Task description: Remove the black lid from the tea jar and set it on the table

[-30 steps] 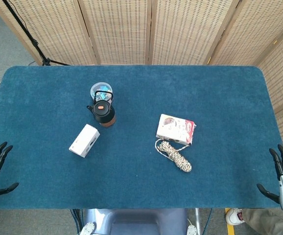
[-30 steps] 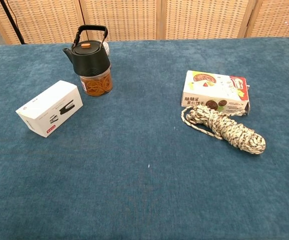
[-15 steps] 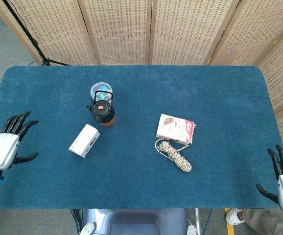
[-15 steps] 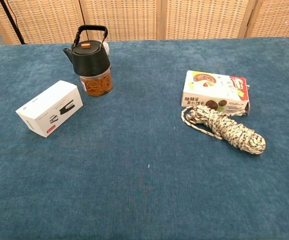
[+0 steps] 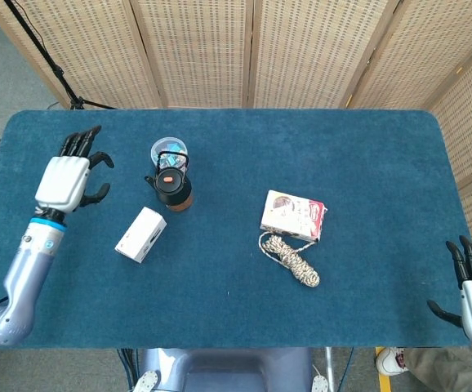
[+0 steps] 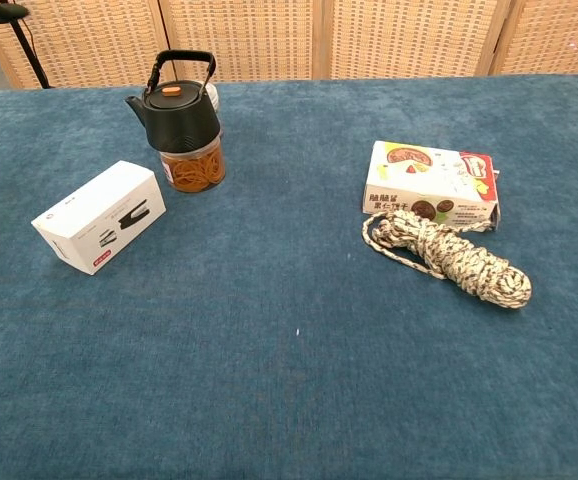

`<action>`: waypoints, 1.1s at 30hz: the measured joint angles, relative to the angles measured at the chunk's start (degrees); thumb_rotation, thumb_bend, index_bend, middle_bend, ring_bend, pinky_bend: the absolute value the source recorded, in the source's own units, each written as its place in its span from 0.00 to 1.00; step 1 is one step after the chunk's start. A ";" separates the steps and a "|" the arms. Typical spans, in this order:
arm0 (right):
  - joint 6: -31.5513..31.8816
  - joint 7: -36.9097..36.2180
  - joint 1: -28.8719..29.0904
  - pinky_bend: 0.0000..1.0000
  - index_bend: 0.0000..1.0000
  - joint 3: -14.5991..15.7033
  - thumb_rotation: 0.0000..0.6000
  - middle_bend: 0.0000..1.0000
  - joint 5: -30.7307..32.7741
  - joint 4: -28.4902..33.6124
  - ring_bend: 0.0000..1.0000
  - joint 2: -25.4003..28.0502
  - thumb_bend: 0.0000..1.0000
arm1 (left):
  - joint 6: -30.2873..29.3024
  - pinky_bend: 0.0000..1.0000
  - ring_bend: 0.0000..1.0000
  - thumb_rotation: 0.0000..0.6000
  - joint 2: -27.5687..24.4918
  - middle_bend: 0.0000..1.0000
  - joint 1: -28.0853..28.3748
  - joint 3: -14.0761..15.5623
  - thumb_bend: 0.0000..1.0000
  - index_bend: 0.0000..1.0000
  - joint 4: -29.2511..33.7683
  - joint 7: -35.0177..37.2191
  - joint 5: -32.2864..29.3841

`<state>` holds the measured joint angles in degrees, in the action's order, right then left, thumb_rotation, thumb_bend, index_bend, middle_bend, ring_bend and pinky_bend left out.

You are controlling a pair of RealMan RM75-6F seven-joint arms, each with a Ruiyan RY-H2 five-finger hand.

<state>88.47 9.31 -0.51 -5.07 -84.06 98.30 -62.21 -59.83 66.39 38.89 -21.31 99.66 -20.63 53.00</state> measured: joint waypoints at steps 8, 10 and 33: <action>-2.09 0.59 0.97 0.00 0.00 -0.86 1.00 0.00 3.10 -0.60 0.00 -0.34 0.00 | 5.24 0.00 0.00 1.00 8.20 0.00 9.93 -1.32 0.37 0.47 -9.29 -6.45 -15.05; -2.51 0.68 1.19 0.00 0.00 -1.06 1.00 0.00 3.74 -0.75 0.00 -0.39 0.00 | 6.32 0.00 0.00 1.00 9.83 0.00 11.74 -1.26 0.38 0.49 -11.31 -7.25 -17.57; -2.59 -1.46 1.21 0.00 0.00 -1.19 1.00 0.00 5.04 -0.66 0.00 0.84 0.00 | 4.34 0.00 0.00 1.00 18.06 0.00 20.18 1.91 0.39 0.49 -17.11 -12.15 -25.70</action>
<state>85.88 7.85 0.70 -6.26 -79.02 97.65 -61.36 -55.50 84.45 59.08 -19.40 82.55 -32.77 27.30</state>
